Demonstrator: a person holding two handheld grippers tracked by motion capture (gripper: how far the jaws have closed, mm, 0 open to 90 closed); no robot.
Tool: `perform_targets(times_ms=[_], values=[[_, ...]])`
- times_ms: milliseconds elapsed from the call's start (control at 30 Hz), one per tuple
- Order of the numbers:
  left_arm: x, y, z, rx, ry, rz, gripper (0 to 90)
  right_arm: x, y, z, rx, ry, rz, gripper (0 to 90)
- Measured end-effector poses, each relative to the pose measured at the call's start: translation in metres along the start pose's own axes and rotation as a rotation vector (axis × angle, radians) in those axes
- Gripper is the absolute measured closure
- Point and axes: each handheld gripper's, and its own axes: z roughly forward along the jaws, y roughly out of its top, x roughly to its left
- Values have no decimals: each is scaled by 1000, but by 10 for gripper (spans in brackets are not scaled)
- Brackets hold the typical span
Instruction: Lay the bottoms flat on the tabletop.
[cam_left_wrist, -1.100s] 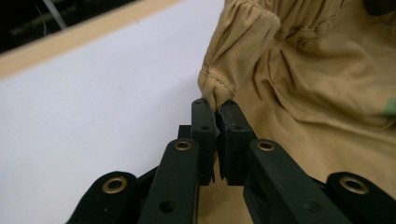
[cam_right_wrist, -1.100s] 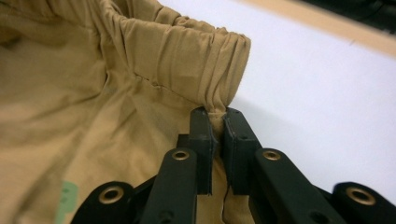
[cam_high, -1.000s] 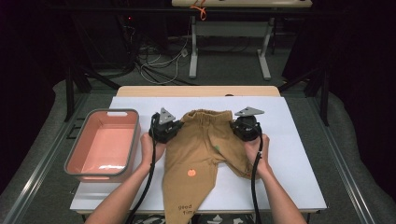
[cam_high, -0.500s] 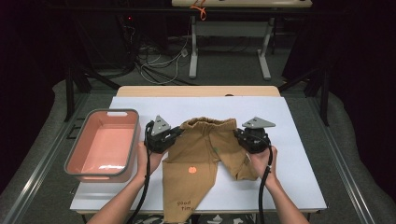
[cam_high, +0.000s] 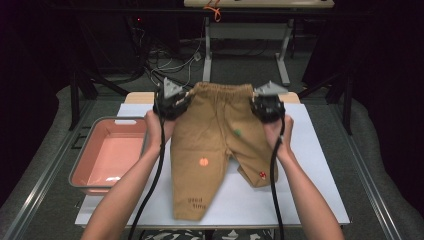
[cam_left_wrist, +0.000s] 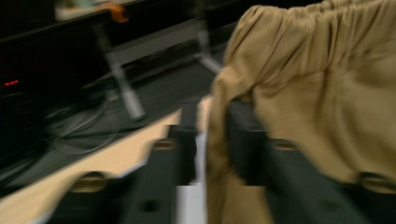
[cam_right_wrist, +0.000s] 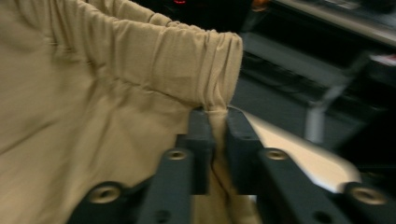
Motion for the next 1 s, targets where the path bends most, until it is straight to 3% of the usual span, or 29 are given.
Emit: perform_targets(times_ms=[33, 100, 133, 200, 267, 433, 600, 800, 1000], values=[[3, 2, 6, 27, 13, -31, 520, -5, 9, 11, 37, -4, 26, 582], [0, -5, 10, 62, 6, -31, 400, -8, 11, 26, 91, -13, 39, 527], [-6, -16, 10, 73, -6, -21, 368, -8, 6, 29, 109, 2, 48, 500], [-15, -35, 8, 100, -35, 15, 335, -1, -15, 31, 143, 38, 45, 481], [-24, -57, 6, 122, -75, 16, 306, 7, -41, 31, 189, 76, 26, 454], [-49, -101, -4, 162, -163, 35, 265, 21, -96, 21, 279, 168, 33, 424], [-65, -134, -15, 186, -222, 42, 242, 22, -124, 0, 286, 244, 60, 410], [-69, -159, -28, 214, -253, 49, 218, 25, -139, -15, 295, 260, 51, 406], [-68, -169, -39, 224, -279, 66, 189, 23, -150, -25, 303, 272, 66, 392]])
